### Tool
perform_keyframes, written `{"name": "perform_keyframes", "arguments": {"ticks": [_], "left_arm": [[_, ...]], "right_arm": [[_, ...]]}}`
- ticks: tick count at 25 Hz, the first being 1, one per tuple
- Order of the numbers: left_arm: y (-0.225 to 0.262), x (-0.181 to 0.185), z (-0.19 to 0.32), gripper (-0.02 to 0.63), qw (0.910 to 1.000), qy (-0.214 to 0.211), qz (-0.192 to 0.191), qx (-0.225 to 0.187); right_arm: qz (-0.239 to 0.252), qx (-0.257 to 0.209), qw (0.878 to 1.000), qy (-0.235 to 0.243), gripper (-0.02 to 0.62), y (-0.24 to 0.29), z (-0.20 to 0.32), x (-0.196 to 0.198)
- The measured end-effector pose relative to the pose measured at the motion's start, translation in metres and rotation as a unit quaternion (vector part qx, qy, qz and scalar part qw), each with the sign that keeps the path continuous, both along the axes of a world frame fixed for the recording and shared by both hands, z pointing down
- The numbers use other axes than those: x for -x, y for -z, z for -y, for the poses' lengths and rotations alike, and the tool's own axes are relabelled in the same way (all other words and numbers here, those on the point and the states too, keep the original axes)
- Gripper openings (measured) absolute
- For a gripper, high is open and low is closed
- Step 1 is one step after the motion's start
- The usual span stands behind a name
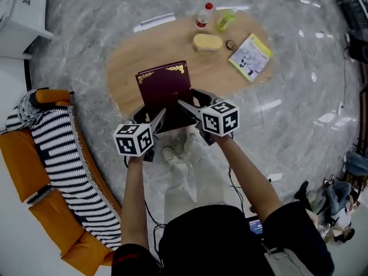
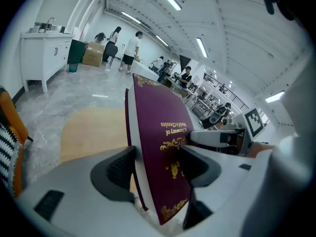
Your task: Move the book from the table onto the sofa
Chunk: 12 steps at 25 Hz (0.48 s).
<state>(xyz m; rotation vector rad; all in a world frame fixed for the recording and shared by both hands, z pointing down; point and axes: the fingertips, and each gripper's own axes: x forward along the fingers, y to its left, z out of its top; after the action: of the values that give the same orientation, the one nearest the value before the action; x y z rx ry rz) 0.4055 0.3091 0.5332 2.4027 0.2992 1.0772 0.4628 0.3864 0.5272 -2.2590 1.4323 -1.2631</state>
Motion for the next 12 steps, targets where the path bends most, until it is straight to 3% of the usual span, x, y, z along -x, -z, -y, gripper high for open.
{"name": "perform_keyframes", "arguments": {"ticks": [12], "left_arm": [[0.085,0.033,0.004,0.296,0.9983,0.009,-0.053,-0.021]], "right_arm": [[-0.054,-0.025,0.998,0.006,0.277,0.087,0.005,0.032]]}}
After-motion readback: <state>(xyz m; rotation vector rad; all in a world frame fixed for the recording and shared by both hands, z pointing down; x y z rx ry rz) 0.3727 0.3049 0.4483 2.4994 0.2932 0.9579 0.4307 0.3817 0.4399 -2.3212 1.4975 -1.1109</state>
